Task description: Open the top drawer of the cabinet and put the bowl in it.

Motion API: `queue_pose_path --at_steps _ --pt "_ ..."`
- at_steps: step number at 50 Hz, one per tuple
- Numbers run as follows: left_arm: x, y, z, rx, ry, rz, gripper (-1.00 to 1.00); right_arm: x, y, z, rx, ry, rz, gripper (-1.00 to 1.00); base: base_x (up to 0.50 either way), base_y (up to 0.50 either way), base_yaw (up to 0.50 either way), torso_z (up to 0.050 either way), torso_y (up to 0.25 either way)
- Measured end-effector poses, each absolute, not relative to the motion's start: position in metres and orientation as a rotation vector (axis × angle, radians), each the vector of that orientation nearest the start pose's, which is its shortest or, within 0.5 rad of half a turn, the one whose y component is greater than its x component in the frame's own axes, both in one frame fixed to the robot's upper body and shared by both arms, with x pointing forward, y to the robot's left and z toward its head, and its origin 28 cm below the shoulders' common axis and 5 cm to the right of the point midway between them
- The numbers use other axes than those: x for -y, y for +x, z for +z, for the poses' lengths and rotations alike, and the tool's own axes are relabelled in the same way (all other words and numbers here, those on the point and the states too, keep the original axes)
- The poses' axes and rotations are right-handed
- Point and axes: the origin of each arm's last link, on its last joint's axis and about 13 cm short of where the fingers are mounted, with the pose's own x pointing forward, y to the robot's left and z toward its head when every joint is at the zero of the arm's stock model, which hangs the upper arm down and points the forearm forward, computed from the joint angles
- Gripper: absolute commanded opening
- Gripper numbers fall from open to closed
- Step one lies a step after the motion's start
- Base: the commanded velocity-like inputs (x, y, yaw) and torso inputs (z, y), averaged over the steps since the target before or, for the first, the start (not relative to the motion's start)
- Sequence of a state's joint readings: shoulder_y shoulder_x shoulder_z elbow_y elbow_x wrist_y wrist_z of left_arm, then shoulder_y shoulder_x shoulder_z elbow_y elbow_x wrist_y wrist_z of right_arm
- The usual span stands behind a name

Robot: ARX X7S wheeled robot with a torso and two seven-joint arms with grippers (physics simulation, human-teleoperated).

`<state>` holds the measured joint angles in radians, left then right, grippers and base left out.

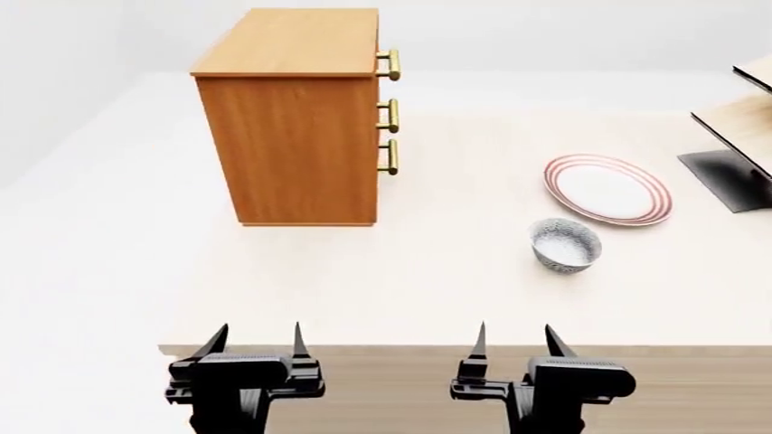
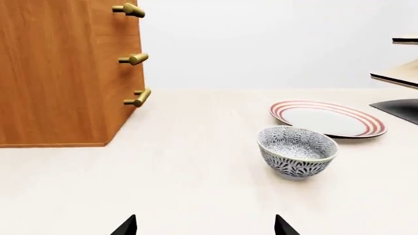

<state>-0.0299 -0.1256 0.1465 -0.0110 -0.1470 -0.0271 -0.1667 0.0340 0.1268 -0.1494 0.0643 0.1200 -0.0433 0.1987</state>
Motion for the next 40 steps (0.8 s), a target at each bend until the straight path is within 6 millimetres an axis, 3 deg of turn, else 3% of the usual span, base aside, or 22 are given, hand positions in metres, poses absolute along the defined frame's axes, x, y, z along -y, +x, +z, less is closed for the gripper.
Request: queue_pose_path --at_steps 9,15,21,27,34,40 --pt "-0.210 0.219 0.018 -0.014 -0.012 0.046 1.00 0.099 0.216 0.009 0.001 0.005 -0.058 1.00 0.00 0.10 0.00 0.000 0.000" --pt "-0.241 0.253 0.039 0.063 0.016 0.219 1.00 0.104 0.214 0.030 0.070 -0.010 -0.065 1.00 0.00 0.00 0.00 0.000 0.000" --pt "-0.301 0.308 0.075 0.146 0.090 0.523 1.00 0.119 0.226 0.092 0.213 -0.006 -0.049 1.00 0.00 0.00 0.00 0.000 0.000" --pt "-0.361 0.352 0.119 0.178 0.129 0.834 1.00 0.139 0.259 0.167 0.308 -0.010 -0.045 1.00 0.00 0.00 0.00 0.000 0.000" --pt "-0.403 0.370 0.164 0.147 0.120 1.121 1.00 0.166 0.300 0.237 0.321 0.021 -0.079 1.00 0.00 0.00 0.00 0.000 0.000" --pt "-0.423 0.373 0.194 0.102 0.064 1.309 1.00 0.189 0.323 0.275 0.288 0.075 -0.134 1.00 0.00 0.00 0.00 0.000 0.000"
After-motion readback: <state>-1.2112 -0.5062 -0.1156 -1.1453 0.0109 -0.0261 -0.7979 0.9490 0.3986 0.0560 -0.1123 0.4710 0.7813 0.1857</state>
